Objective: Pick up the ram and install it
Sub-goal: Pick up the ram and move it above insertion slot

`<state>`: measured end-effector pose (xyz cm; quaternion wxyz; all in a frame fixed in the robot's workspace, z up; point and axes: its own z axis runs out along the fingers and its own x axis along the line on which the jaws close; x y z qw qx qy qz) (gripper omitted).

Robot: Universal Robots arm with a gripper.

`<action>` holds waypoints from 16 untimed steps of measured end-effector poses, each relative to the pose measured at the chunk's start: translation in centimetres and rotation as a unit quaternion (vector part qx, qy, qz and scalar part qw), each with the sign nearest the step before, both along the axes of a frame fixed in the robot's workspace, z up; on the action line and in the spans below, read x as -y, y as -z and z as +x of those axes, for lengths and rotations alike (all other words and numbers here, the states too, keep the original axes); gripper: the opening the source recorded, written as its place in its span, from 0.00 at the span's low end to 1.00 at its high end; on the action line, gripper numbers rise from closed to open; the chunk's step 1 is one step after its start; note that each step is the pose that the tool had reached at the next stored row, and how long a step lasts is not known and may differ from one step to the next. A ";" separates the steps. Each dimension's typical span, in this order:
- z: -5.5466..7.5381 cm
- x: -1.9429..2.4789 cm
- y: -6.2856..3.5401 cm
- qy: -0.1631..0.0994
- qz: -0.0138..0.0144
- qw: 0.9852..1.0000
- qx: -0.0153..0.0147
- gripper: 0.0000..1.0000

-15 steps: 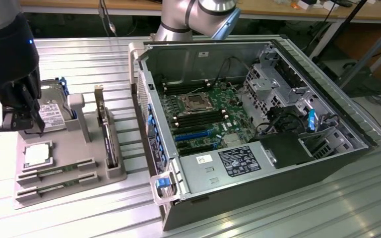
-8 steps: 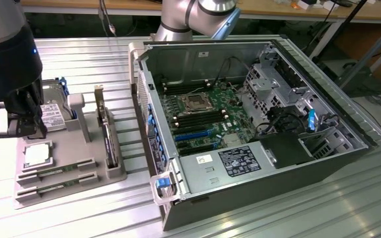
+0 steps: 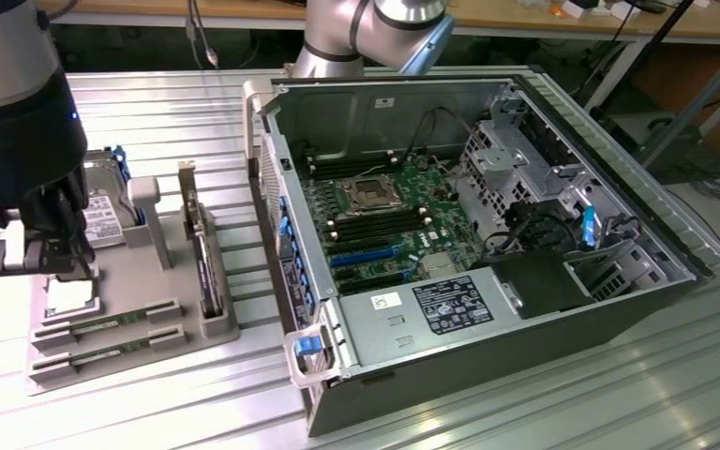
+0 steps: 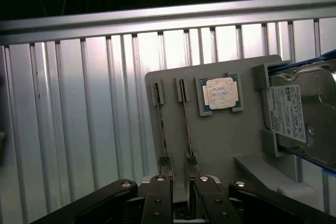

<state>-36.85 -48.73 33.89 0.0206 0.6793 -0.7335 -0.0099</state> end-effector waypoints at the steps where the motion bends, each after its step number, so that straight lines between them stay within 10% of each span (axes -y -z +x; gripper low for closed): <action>1: 0.0 0.00 0.11 -0.001 0.000 1.000 0.000 0.24; 8: 0.0 0.00 1.14 -0.007 0.000 1.000 0.001 0.24; 11: 0.0 -0.01 1.36 -0.012 0.007 1.000 0.002 0.24; 16: 0.0 0.32 2.15 -0.014 0.009 1.000 0.003 0.24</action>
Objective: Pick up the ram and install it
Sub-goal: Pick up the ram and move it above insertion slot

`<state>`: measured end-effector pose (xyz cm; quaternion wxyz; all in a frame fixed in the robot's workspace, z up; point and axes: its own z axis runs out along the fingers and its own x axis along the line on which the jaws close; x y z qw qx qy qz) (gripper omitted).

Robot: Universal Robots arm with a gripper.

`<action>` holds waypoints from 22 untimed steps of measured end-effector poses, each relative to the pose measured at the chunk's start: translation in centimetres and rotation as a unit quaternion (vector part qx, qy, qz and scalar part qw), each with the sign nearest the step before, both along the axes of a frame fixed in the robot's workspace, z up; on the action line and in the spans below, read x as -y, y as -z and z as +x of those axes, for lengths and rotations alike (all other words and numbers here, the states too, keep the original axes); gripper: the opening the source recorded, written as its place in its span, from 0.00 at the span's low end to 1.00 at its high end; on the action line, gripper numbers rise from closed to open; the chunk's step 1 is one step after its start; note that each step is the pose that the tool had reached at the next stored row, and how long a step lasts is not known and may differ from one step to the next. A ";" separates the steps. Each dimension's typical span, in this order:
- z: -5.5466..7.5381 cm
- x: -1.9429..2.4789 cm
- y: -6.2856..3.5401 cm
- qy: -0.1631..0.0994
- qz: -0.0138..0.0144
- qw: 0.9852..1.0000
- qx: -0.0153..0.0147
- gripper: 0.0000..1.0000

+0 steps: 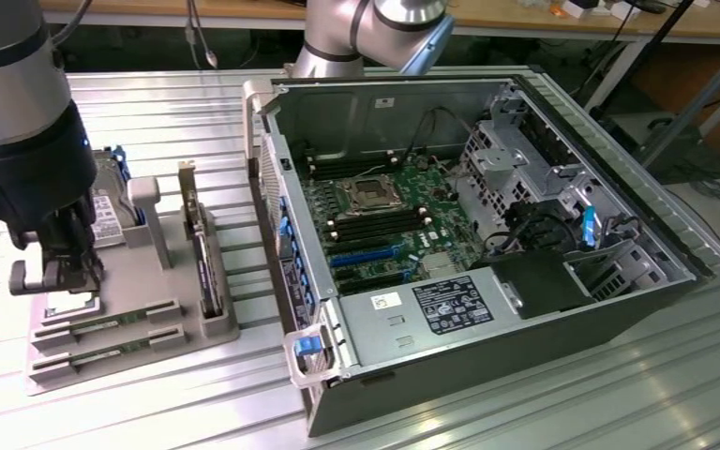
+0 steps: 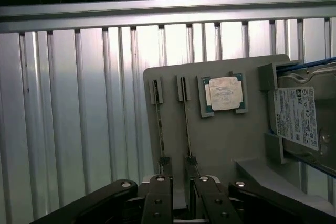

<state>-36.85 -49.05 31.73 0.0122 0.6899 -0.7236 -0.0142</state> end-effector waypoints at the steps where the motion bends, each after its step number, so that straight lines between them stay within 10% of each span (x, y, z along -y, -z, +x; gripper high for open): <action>1: 0.0 0.13 0.30 0.000 0.000 1.000 0.000 0.24; 4: 0.0 0.57 1.05 0.000 0.002 1.000 0.001 0.37; 22: 0.0 1.36 4.71 -0.013 0.002 1.000 0.005 0.37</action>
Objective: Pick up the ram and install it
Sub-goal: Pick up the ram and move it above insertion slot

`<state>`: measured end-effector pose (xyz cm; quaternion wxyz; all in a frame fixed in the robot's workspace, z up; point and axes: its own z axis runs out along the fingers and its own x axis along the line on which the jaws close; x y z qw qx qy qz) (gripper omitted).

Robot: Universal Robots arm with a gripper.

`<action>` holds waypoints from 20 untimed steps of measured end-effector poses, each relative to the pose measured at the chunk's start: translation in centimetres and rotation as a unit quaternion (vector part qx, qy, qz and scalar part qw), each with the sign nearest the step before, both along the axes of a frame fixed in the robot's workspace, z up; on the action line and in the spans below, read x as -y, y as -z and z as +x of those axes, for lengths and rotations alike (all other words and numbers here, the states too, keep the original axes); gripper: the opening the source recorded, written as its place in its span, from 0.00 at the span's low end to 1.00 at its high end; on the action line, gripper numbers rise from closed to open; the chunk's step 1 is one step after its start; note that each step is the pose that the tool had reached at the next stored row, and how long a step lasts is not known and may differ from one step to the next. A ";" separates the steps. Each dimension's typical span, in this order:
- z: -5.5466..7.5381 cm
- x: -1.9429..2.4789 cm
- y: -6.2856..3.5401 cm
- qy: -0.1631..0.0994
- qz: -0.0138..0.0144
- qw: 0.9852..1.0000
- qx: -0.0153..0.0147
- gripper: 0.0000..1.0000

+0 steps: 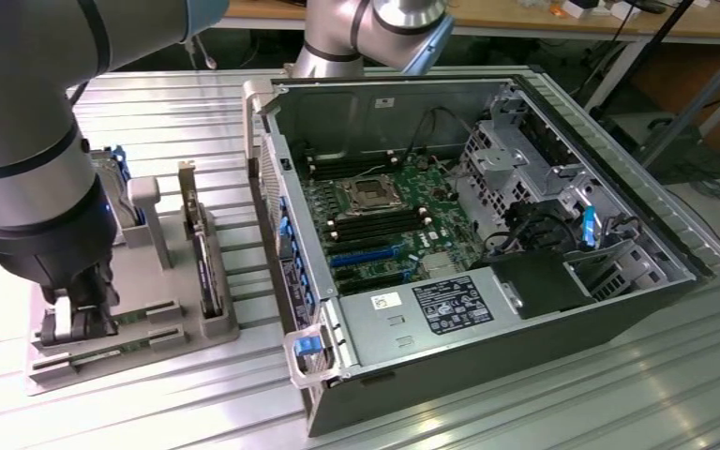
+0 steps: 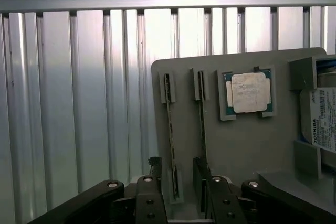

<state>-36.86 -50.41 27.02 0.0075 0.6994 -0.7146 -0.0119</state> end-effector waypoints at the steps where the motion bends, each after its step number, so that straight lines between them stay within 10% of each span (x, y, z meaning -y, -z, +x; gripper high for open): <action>1: 0.0 0.02 0.21 -0.001 0.000 1.000 0.000 0.37; 20: -0.1 0.29 3.47 -0.022 0.000 1.000 0.003 0.37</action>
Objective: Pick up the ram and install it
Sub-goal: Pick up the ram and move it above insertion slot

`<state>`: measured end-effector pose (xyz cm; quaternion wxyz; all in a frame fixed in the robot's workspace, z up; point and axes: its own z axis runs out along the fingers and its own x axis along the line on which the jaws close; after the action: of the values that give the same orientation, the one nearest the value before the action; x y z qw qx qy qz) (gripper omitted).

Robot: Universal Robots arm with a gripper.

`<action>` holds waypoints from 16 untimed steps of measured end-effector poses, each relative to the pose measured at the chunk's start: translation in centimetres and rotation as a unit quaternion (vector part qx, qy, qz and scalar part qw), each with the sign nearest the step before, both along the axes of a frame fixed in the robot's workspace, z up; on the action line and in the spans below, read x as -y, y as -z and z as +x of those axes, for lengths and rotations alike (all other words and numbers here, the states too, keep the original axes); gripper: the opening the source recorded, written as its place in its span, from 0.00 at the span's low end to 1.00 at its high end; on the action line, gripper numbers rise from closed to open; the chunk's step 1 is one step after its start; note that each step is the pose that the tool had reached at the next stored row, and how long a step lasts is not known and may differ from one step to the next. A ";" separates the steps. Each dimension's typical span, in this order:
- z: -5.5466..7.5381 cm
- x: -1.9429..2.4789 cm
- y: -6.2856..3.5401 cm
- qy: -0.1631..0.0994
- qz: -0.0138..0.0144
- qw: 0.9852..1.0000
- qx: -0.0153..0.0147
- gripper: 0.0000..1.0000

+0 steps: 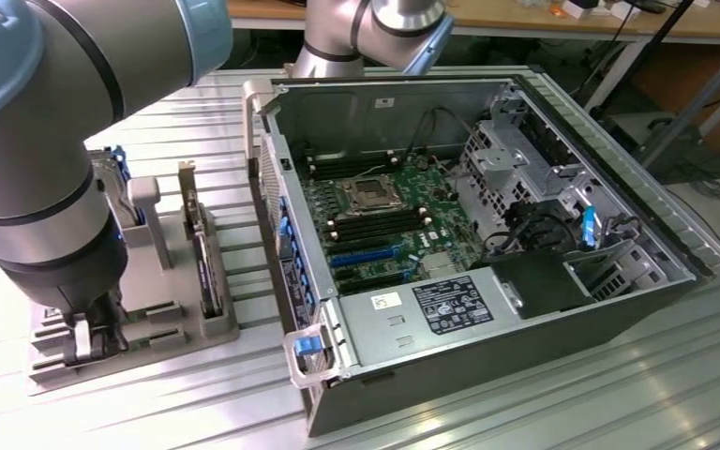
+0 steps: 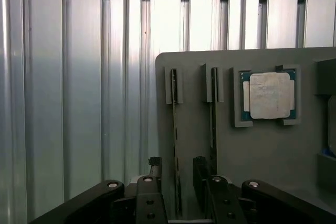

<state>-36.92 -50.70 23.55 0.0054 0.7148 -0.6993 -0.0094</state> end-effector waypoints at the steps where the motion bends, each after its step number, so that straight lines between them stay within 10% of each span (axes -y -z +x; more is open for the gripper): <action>1: 0.0 0.02 0.20 -0.001 0.000 1.000 0.000 0.37; 16: -0.1 0.04 2.24 -0.014 0.000 1.000 0.005 0.37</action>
<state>-36.98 -50.74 21.31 0.0019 0.7246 -0.6891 -0.0055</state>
